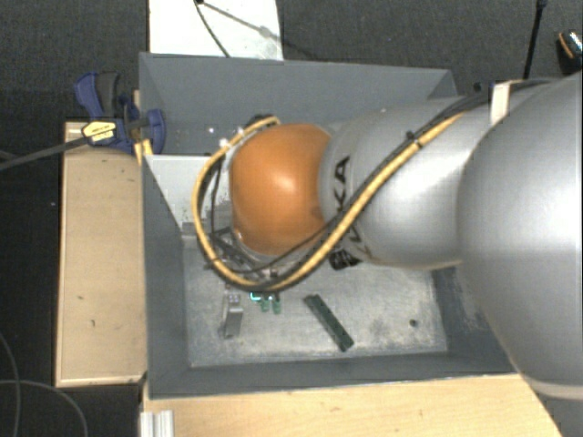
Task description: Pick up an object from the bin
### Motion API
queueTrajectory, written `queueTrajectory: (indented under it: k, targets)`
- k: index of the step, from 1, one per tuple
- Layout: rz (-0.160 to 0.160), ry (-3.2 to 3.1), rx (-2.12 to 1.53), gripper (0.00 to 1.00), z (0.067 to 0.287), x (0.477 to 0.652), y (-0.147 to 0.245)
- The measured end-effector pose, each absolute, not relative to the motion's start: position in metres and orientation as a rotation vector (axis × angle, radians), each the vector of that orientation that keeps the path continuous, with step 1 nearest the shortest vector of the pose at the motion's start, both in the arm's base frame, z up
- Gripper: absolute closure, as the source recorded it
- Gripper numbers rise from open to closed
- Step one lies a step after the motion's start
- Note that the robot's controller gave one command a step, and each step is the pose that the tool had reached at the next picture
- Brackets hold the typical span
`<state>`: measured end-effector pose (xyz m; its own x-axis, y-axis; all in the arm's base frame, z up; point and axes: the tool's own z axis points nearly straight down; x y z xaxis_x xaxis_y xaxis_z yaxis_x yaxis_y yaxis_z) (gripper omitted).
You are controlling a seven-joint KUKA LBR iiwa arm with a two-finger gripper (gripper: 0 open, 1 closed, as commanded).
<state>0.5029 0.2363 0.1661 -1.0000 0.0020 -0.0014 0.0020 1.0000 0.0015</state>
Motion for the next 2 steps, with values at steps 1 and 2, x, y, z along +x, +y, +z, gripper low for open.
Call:
queueTrajectory:
  k: [1, 2]
  targets:
    - [-0.007, 3.15, -0.003, 0.0, 0.089, 0.479, 0.194]
    - [-0.004, 3.135, 0.05, 0.0, 0.106, 0.511, 0.113]
